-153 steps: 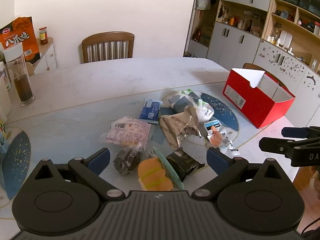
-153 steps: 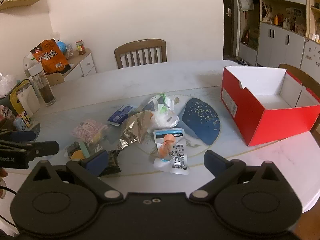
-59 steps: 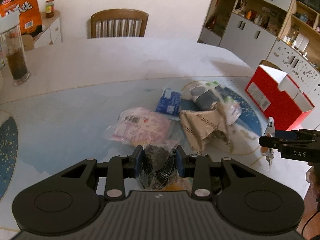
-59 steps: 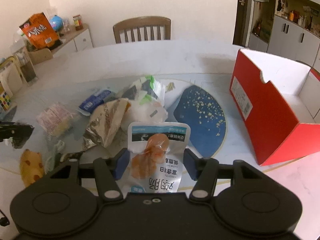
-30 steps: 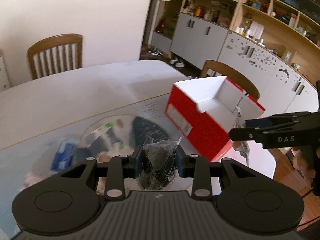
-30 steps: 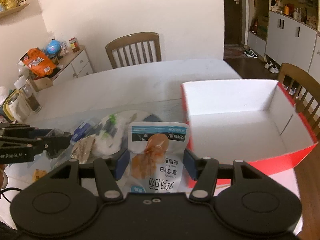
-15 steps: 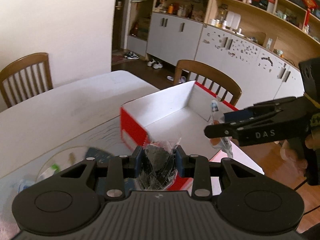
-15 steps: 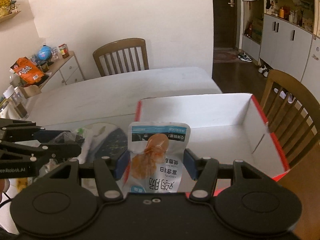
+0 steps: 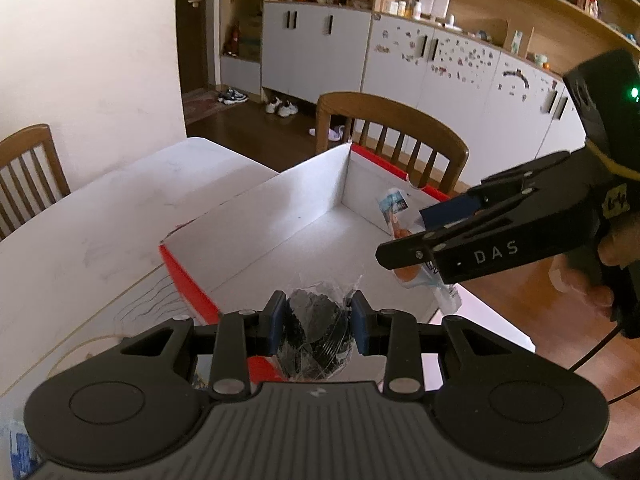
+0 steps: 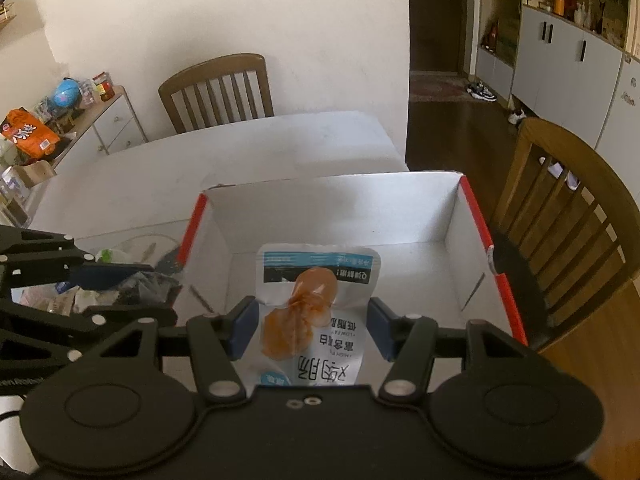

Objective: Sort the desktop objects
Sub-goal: 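Carry the dark bag with the left tool while the right tool carries the pouch over the red box, then open the right tool to drop the pouch while the left tool releases the dark bag into the box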

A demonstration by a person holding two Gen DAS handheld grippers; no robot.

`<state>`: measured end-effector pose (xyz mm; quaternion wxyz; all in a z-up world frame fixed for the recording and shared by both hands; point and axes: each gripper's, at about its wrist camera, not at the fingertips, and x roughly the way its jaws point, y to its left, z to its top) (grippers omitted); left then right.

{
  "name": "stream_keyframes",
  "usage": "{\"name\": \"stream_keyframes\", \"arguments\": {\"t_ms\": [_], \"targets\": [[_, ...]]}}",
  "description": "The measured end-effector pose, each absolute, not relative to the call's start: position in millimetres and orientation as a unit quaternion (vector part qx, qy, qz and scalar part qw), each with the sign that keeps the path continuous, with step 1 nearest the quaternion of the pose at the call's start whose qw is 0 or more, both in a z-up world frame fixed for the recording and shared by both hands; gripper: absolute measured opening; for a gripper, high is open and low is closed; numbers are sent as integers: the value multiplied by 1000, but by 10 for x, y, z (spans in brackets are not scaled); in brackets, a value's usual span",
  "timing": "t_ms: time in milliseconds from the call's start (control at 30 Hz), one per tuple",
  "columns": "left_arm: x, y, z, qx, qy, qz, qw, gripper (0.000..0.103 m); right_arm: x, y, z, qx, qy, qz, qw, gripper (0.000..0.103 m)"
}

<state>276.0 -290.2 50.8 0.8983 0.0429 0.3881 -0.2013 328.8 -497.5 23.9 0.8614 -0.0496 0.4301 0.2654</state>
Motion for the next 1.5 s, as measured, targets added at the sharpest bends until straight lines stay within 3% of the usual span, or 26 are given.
{"name": "stream_keyframes", "arguments": {"t_ms": [367, 1133, 1167, 1200, 1367, 1467, 1500], "targets": [[3155, -3168, 297, 62, 423, -215, 878, 33, 3703, -5134, 167, -9, 452, 285, 845, 58], [3559, -3560, -276, 89, 514, -240, 819, 34, 4075, -5030, -481, -56, 509, 257, 819, 58], [3571, -3560, -296, 87, 518, -242, 816, 34, 4088, -5014, -508, -59, 511, 254, 819, 46], [3579, -3561, -310, 86, 520, -243, 814, 34, 4104, -5000, -536, -60, 516, 254, 816, 42], [3597, -3556, -356, 83, 529, -240, 810, 34, 4142, -4981, -626, -64, 527, 246, 811, 44], [3599, -3552, -359, 82, 528, -243, 809, 42, 4135, -4988, -608, -63, 524, 248, 812, 47], [3606, -3548, -364, 81, 528, -243, 810, 51, 4133, -4993, -605, -62, 523, 248, 813, 48]]}}
